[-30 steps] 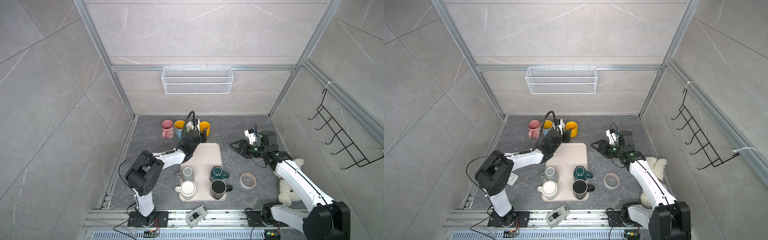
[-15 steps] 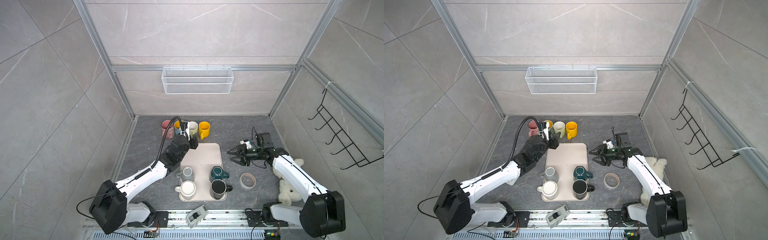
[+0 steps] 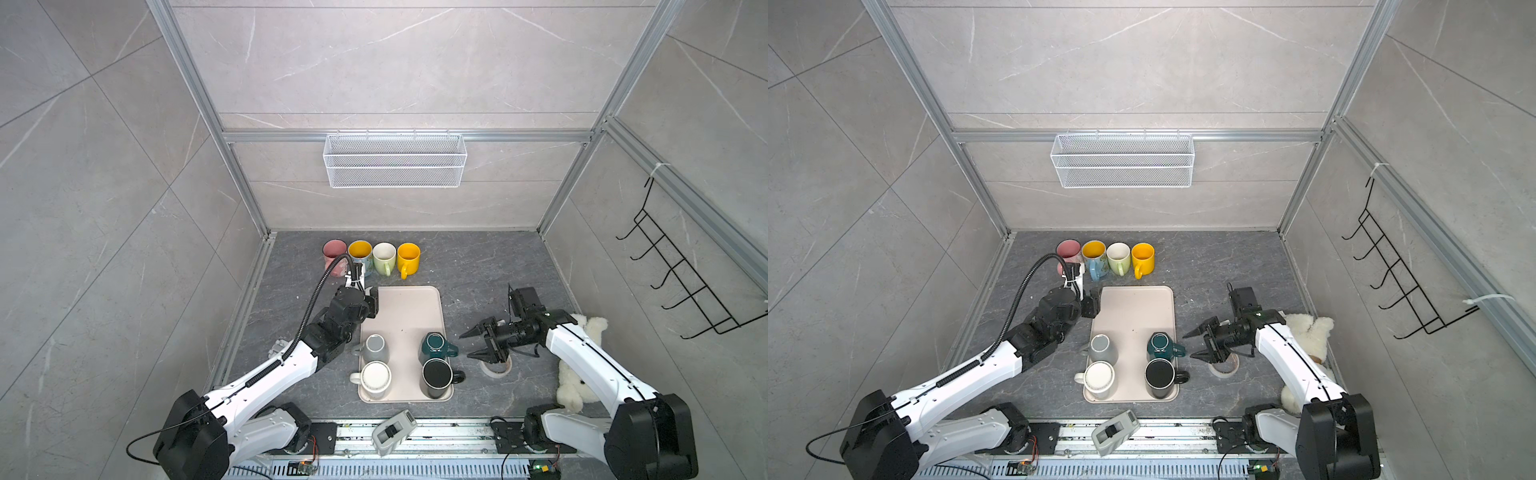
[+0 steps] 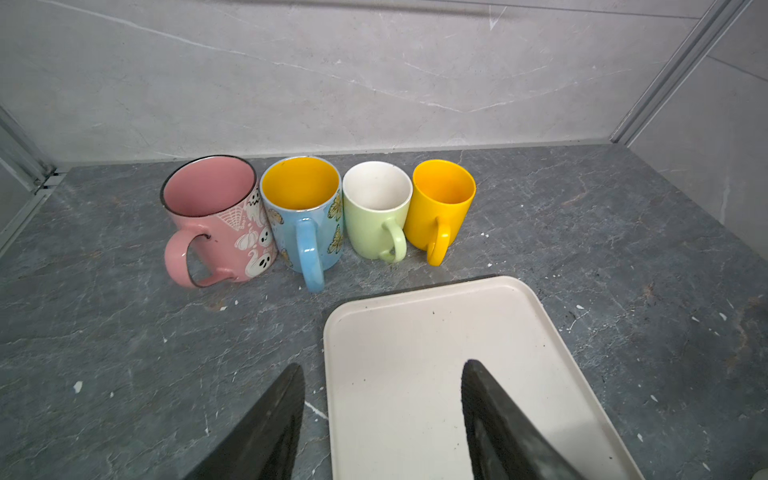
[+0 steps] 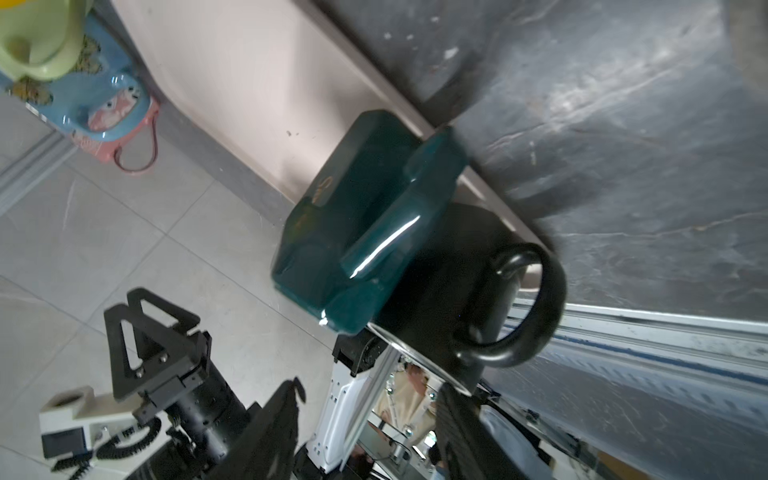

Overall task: Turn the mug right side up
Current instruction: 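Open the left gripper off the yellow mug and draw it back over the tray, then move the right gripper to the dark green mug on the tray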

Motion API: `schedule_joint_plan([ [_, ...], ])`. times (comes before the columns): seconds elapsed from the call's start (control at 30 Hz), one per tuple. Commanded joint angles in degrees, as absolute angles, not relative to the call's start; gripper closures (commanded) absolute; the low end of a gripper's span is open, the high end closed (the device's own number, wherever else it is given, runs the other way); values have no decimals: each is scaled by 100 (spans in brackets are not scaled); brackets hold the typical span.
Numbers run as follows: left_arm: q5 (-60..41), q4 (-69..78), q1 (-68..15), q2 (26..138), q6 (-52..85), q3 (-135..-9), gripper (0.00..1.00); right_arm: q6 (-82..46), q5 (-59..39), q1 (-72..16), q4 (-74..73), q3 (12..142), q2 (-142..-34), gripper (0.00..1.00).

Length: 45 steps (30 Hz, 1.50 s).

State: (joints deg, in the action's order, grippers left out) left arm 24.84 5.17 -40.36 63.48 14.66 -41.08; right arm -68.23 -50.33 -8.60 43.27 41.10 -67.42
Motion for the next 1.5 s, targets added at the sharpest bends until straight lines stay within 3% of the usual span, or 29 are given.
schedule_joint_plan([
  [0.0, 2672, 485, -4026, 6127, 1447, -4054, 37, -7531, -4794, -855, 3912, 3885, -6618, 43],
  [0.93, 2970, 290, -4025, 6205, 1382, -4056, 34, -8525, -4417, -1547, 2184, 3884, -7953, 37],
  [1.23, 3042, 281, -4027, 6227, 1370, -4018, 33, -8586, -4335, -1616, 2093, 4101, -8169, 47],
  [1.47, 3049, 291, -4031, 6279, 1361, -4043, 33, -8543, -4307, -1643, 2034, 4261, -8318, 60],
])
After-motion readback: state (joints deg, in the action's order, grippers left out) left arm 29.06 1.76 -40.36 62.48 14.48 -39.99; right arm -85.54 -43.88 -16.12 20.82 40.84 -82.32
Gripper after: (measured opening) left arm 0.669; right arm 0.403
